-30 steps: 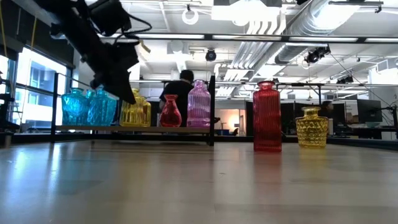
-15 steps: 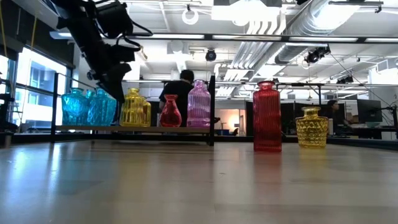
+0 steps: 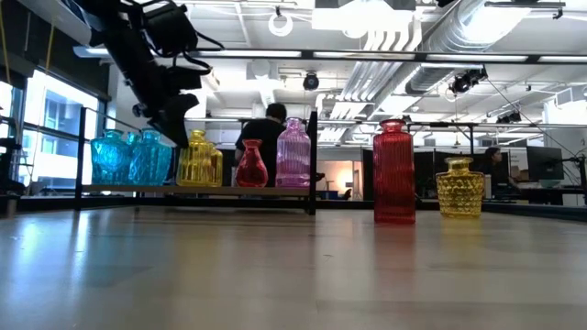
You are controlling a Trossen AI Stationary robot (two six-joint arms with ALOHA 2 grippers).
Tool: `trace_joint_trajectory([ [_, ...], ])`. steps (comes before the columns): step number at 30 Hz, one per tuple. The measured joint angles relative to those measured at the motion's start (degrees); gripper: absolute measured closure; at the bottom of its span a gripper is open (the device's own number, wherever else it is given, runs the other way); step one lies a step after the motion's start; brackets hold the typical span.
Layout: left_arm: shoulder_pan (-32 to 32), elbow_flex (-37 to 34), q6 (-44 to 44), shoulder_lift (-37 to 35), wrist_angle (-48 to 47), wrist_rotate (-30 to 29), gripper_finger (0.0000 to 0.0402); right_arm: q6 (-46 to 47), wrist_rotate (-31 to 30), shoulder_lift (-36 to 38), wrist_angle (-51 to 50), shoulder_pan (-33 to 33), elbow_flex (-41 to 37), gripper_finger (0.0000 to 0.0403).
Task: Sort vases onto shelf
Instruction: Put the bottom yellow vase on the shelf aligned with the other yellow vase
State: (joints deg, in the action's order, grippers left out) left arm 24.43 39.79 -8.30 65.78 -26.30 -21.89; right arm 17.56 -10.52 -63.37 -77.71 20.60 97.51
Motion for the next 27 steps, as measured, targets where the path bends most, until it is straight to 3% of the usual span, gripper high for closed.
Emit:
trace_joint_trajectory([
  [27, 1.1, -0.1, 2.8, 5.9, 4.5, 1.8, 0.0401, 0.5, 0.0, 0.0, 0.0, 0.0, 0.0, 0.0347],
])
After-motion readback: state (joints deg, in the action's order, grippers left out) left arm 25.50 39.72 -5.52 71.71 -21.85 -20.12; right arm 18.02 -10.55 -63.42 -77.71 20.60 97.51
